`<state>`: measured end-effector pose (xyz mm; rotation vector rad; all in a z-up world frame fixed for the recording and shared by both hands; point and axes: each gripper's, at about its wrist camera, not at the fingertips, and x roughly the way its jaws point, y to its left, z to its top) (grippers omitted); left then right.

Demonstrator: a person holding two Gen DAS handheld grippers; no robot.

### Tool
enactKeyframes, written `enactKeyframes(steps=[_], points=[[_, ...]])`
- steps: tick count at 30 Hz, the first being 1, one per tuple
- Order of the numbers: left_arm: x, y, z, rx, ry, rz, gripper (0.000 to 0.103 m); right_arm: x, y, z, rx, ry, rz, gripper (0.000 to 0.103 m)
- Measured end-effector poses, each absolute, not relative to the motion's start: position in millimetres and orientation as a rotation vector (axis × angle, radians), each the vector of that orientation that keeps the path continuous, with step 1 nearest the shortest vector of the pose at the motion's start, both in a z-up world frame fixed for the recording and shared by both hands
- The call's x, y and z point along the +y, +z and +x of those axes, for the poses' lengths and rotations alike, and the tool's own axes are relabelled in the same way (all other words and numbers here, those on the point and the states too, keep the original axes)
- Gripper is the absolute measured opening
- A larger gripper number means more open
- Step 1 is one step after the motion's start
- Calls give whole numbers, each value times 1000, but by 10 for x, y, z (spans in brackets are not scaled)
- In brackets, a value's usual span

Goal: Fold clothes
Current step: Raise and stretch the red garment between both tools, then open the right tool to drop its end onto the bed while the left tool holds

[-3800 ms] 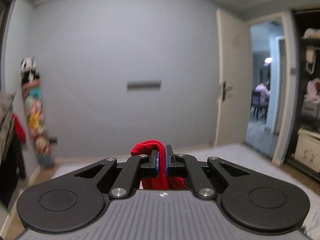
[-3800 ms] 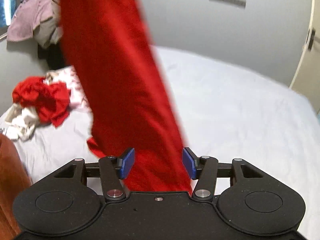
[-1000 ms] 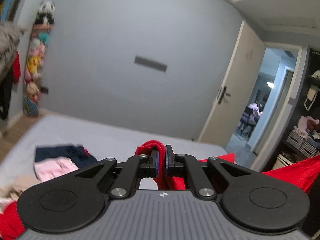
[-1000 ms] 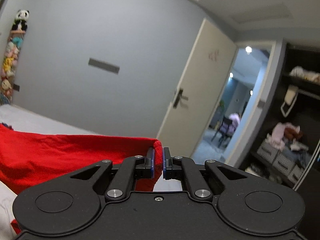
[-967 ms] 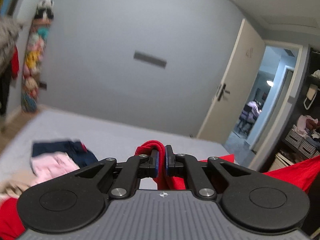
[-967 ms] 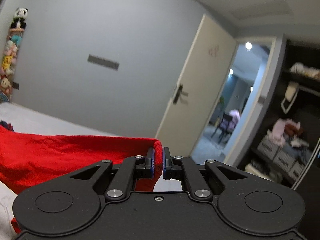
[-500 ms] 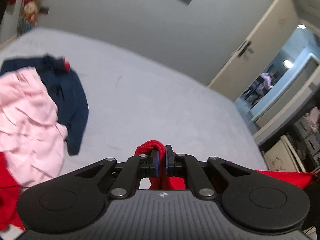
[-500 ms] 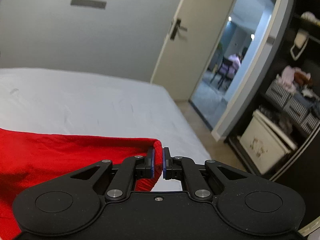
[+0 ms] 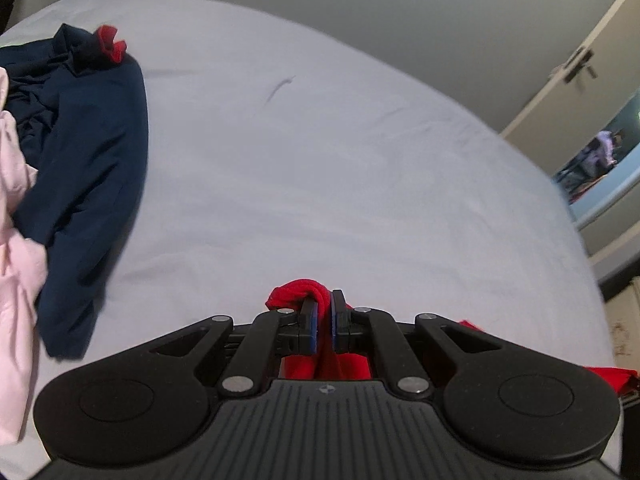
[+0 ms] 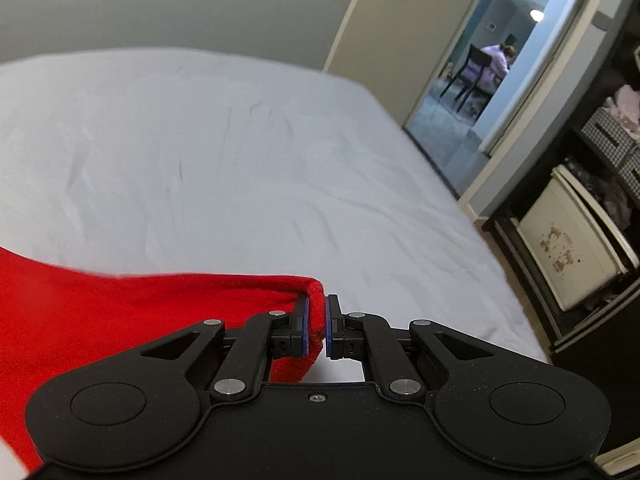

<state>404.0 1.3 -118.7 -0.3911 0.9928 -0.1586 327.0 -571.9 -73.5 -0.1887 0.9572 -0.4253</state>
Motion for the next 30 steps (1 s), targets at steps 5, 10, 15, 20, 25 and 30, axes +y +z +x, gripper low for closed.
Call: enactKeyframes(steps=[5,10,15,20,25,30], points=[[112,-1342,4043,1028,-123,-437,20,-5738,-845,3341,966,-491,-179,34],[351,-1379,3931,1007,-106,-477,28,-5740,-674,3228,954,-549,-230,45],[634,-1318,3847,1000,-143,-614,36,-5827,-606,3082,983,-553,-195,45],[852,-1332,3839,1072,-135,-743,43,-5757,-686,2762,1070,-511,-187,45],[1092,-1334,3712,1078,-175,-770,44,-5715,-883,2533,1126,-482,-206,45],[1248,-1408,3749,1187,-249,-754,48,-5632,-1048,2414,1168,-430,-196,45]])
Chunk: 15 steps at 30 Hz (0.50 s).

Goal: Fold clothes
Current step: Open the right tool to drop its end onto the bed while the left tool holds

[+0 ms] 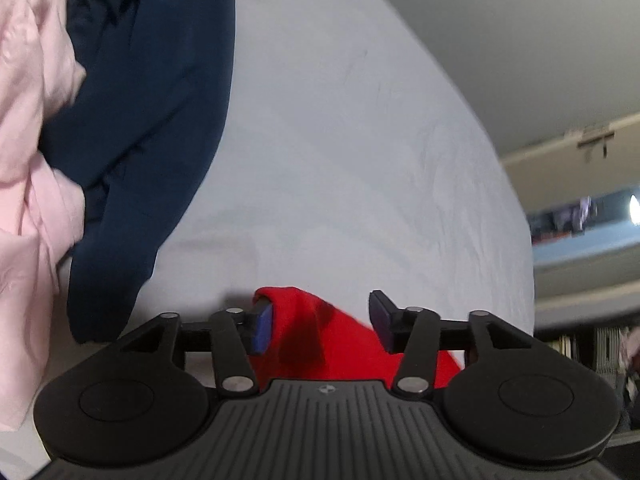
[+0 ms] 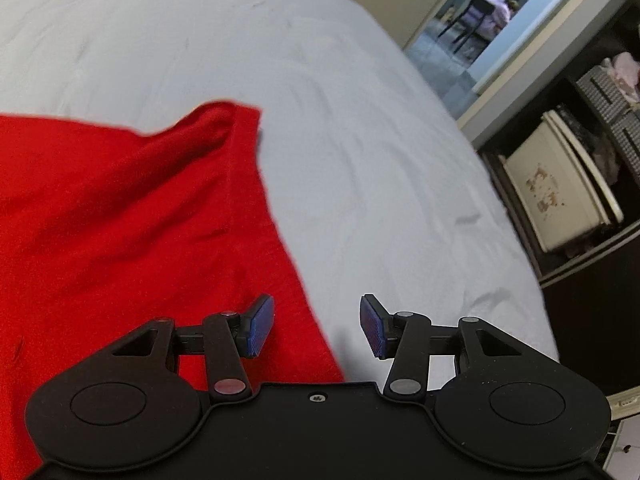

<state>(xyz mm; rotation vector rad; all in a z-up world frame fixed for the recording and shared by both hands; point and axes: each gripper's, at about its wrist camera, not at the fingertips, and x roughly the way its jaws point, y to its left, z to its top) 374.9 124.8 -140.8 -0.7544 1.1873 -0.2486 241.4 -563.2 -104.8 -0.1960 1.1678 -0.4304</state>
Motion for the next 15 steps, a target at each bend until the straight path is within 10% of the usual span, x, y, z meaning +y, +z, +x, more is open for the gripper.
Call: enactKeyframes(steps=[15], points=[[1339,-1133,3456,1349,-403,-275,50,-5371,-1207,2355,1164,-393,-208,45]])
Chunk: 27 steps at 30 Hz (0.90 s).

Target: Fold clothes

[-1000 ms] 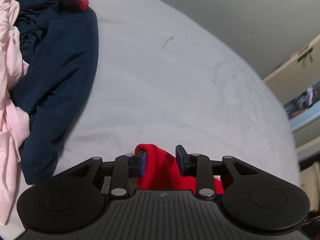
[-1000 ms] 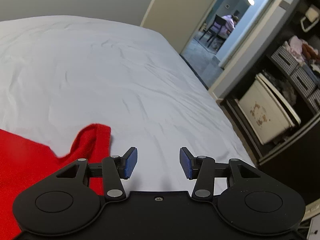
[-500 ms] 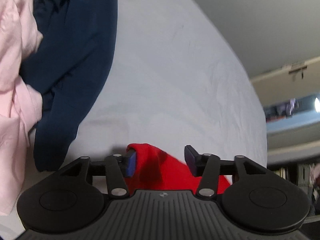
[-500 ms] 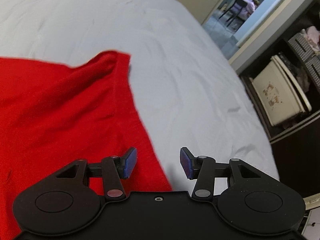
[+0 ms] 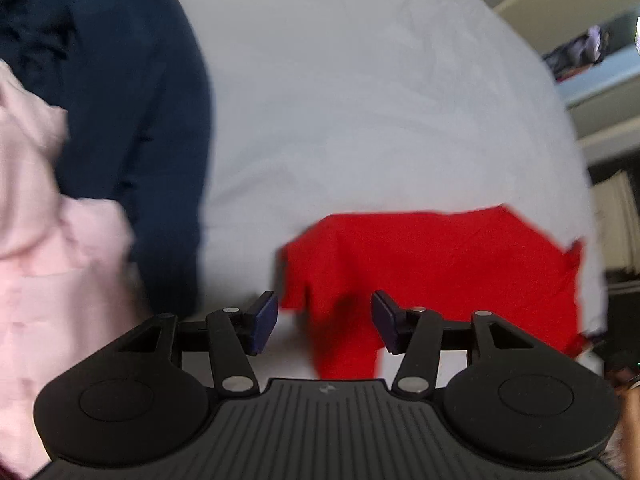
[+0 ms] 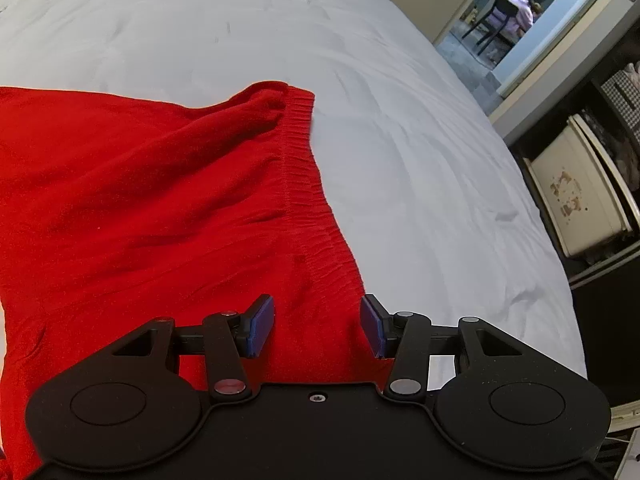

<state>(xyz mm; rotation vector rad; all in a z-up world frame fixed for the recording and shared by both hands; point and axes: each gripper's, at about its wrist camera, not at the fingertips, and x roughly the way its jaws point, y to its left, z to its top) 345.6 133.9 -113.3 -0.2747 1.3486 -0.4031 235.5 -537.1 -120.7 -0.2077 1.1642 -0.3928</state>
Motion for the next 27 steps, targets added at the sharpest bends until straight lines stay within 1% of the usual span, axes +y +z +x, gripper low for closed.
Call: enactKeyframes(steps=[4,8,13,17,18,19,20,21,24,27], points=[[1369,-960,3133,1251,-445,-243,50,-5387,-1249,2323,1169,-394,-222,45],[1078,-882,2718,1203,-522,-155,50,-5422,-1277,2278,1173,-408,-223,45],[745,-1169,2481,1242,-436,-64,49,-5419,-1258,2206,1172,-407,-212,45],[743,-1426,2354,1278,-357,-151,47,-5346,-1192,2091,1159,-374,-255,45],[755,-1449,2334,1276,-352,-172,41,-5344,-1189,2078,1160,-371,-261,45],[781,-1472,2311,1269,-345,-195,27,-5344,-1187,2055,1162,-368,-269,45],[793,-1482,2290,1260,-337,-188,19,-5344,-1186,2034,1164,-366,-277,45],[793,-1479,2265,1252,-325,-165,7,-5352,-1189,2029,1166,-366,-278,45],[724,-1368,2220,1230,-303,-98,4,-5381,-1211,2013,1175,-370,-280,45],[713,-1118,2308,1176,-283,-23,2,-5400,-1236,2005,1178,-371,-276,45]])
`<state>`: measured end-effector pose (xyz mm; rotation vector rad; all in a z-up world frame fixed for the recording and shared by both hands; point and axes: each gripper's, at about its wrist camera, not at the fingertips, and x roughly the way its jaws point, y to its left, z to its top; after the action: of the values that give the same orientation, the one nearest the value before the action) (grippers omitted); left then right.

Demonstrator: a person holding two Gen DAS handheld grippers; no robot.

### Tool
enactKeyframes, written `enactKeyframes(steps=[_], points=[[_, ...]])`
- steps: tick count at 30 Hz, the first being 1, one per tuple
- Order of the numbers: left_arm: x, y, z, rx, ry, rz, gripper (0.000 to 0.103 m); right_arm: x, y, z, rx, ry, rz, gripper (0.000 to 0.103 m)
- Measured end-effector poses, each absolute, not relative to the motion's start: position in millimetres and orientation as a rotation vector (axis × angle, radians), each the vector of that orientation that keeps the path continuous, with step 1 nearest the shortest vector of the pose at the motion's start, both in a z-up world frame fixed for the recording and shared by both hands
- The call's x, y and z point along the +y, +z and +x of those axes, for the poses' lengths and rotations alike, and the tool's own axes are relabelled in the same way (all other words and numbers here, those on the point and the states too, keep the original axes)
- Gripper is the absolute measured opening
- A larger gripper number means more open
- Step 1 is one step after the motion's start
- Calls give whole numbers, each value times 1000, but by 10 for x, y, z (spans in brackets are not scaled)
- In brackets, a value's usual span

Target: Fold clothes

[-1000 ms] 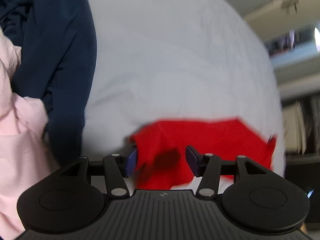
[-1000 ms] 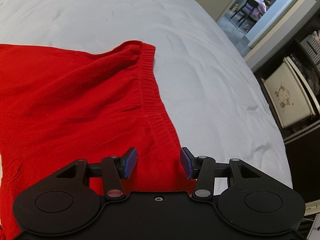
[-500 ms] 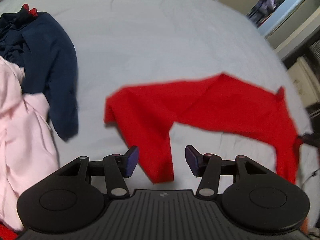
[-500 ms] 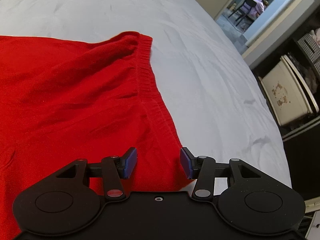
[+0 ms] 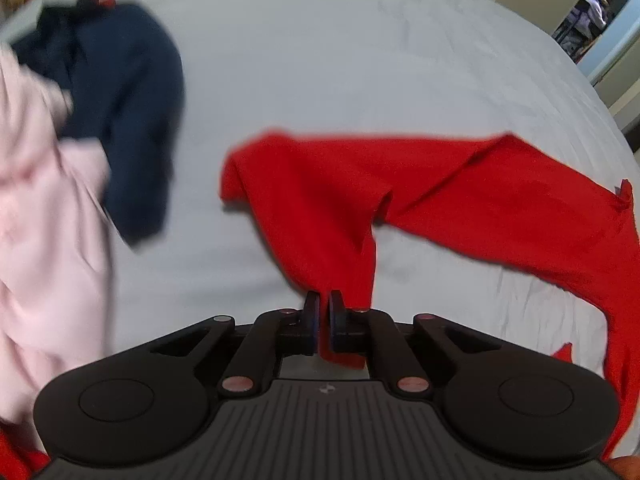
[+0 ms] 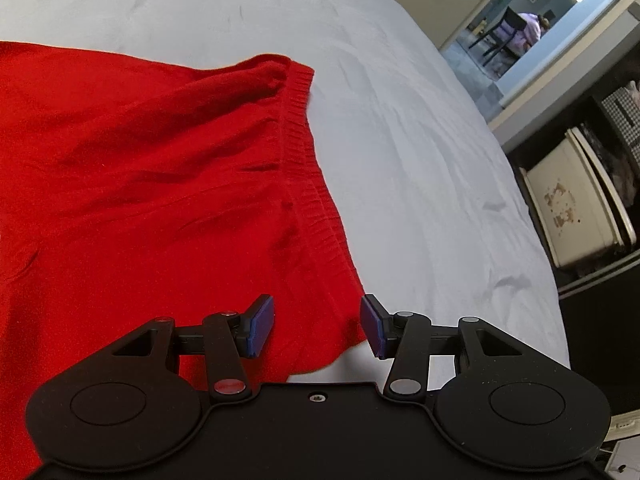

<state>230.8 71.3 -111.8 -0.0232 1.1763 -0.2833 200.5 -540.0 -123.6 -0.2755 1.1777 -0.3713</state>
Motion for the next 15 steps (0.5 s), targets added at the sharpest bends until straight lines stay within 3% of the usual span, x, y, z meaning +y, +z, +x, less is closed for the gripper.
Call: enactKeyframes(steps=[9,15], points=[[702,-329,2945,1048,-131,250,2,-5369,-1337,2080,1148,-392,-313,45],[468,-362,3591,1068,-82,349,3,-5410,-1348,2158,1094,-421,-317,45]])
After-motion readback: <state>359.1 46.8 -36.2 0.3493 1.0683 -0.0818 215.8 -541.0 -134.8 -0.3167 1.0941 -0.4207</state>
